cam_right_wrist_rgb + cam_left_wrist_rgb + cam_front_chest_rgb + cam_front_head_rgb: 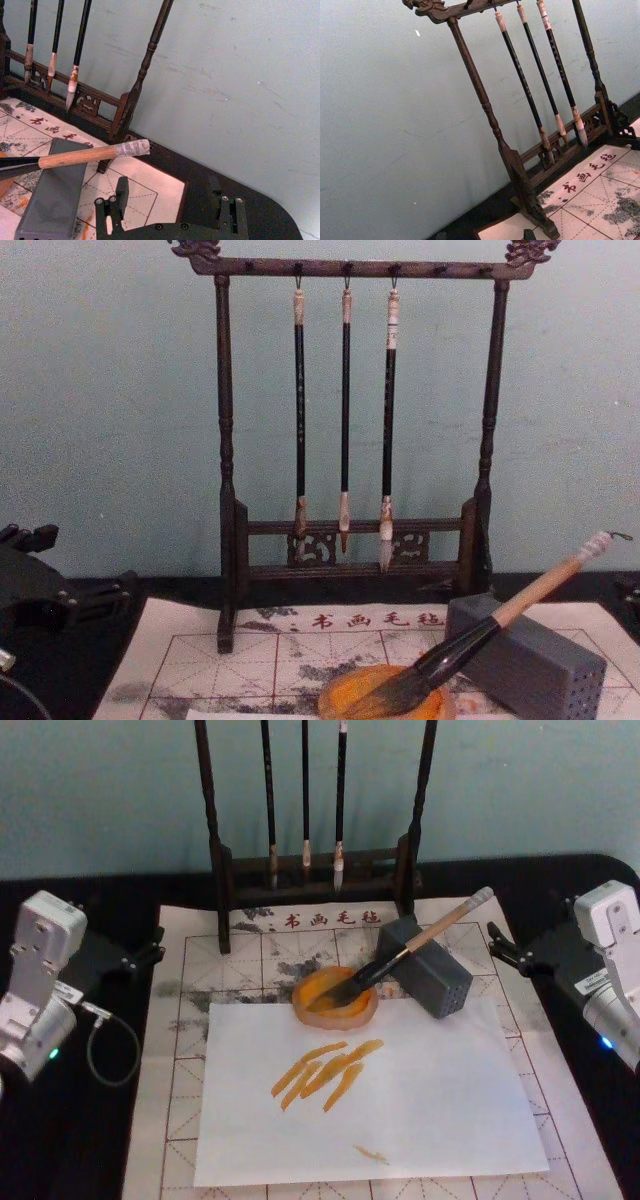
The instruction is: Pick up the brush from the inkstone, write on the paper, then place the brush back to its original position.
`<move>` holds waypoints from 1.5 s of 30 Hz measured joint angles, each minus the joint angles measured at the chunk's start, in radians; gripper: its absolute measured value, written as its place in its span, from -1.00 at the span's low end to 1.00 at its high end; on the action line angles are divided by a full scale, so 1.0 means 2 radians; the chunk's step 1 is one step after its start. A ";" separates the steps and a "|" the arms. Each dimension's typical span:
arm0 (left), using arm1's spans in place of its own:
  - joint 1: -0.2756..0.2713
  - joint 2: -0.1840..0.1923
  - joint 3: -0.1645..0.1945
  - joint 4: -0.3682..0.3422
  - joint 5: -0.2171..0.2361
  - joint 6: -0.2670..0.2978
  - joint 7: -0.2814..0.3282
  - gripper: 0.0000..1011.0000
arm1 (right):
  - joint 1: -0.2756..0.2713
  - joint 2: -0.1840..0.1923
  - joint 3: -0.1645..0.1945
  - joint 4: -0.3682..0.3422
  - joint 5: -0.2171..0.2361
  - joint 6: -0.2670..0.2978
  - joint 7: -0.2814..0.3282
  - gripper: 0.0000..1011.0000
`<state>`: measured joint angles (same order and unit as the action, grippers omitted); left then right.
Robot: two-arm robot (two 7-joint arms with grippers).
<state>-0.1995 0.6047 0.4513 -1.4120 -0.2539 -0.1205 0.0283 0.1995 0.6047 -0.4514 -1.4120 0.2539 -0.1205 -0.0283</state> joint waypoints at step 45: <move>0.000 0.000 0.000 0.000 0.000 0.000 0.000 0.98 | -0.021 -0.060 0.130 0.004 0.385 0.217 0.213 0.98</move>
<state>-0.1995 0.6046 0.4514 -1.4120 -0.2539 -0.1205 0.0283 0.1573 0.4852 -0.1910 -1.4035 1.0229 0.3143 0.3980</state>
